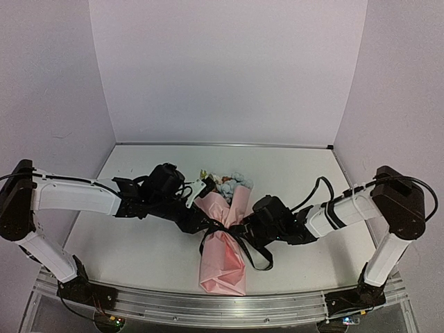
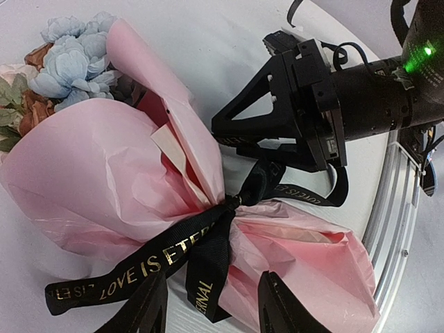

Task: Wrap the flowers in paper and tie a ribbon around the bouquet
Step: Adjust the ribbon on the folded bouquet.

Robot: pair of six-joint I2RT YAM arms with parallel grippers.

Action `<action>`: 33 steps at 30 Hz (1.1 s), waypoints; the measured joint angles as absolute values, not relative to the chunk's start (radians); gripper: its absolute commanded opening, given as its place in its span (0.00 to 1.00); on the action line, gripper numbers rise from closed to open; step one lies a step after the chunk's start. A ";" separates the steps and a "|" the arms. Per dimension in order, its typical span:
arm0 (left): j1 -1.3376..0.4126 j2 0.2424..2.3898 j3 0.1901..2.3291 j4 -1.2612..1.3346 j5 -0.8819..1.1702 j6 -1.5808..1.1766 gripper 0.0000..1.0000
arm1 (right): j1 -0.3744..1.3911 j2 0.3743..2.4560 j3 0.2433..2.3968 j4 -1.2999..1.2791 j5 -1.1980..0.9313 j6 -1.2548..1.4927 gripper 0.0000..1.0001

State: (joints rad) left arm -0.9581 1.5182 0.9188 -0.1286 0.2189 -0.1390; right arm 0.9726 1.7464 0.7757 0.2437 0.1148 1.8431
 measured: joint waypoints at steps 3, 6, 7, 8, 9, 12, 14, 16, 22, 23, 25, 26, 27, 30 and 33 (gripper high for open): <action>-0.958 1.518 0.919 -0.129 0.225 -0.139 0.46 | 0.973 1.755 0.787 0.260 0.115 1.845 0.25; -0.958 1.518 0.919 -0.129 0.232 -0.138 0.46 | 0.974 1.755 0.788 0.270 0.116 1.845 0.09; -0.958 1.518 0.919 -0.129 0.234 -0.137 0.46 | 0.974 1.755 0.788 0.271 0.116 1.838 0.05; -0.958 1.518 0.919 -0.129 0.236 -0.135 0.45 | 0.974 1.755 0.788 0.273 0.116 1.835 0.02; -0.958 1.518 0.919 -0.129 0.238 -0.132 0.45 | 0.974 1.755 0.788 0.274 0.115 1.830 0.00; -0.958 1.518 0.919 -0.129 0.247 -0.123 0.44 | 0.974 1.755 0.787 0.276 0.113 1.808 0.00; -0.958 1.521 0.923 -0.129 0.257 -0.107 0.44 | 0.974 1.752 0.785 0.276 0.111 1.792 0.00; -0.960 1.529 0.935 -0.130 0.263 -0.085 0.43 | 0.974 1.738 0.780 0.266 0.107 1.767 0.00; -0.986 1.602 1.008 -0.117 0.271 0.037 0.38 | 0.974 1.630 0.775 0.156 0.080 1.652 0.00; -0.993 1.616 1.017 -0.109 0.272 0.062 0.38 | 0.974 1.613 0.776 0.137 0.076 1.633 0.00; -1.003 1.639 1.024 -0.092 0.279 0.113 0.36 | 0.974 1.587 0.778 0.099 0.067 1.594 0.00; -1.006 1.649 1.024 -0.084 0.284 0.142 0.36 | 0.974 1.582 0.781 0.082 0.061 1.579 0.00; -1.009 1.658 1.025 -0.074 0.290 0.167 0.35 | 0.974 1.582 0.785 0.067 0.057 1.569 0.00; -1.015 1.684 1.024 -0.035 0.304 0.250 0.35 | 0.974 1.582 0.790 0.029 0.041 1.541 0.00; -1.016 1.691 1.018 0.011 0.311 0.327 0.33 | 0.974 1.582 0.791 0.006 0.031 1.521 0.00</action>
State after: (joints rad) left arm -1.0161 1.6913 1.0183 0.0109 0.3113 0.3269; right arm 0.9737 1.5818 0.7914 0.0061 0.0311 1.5210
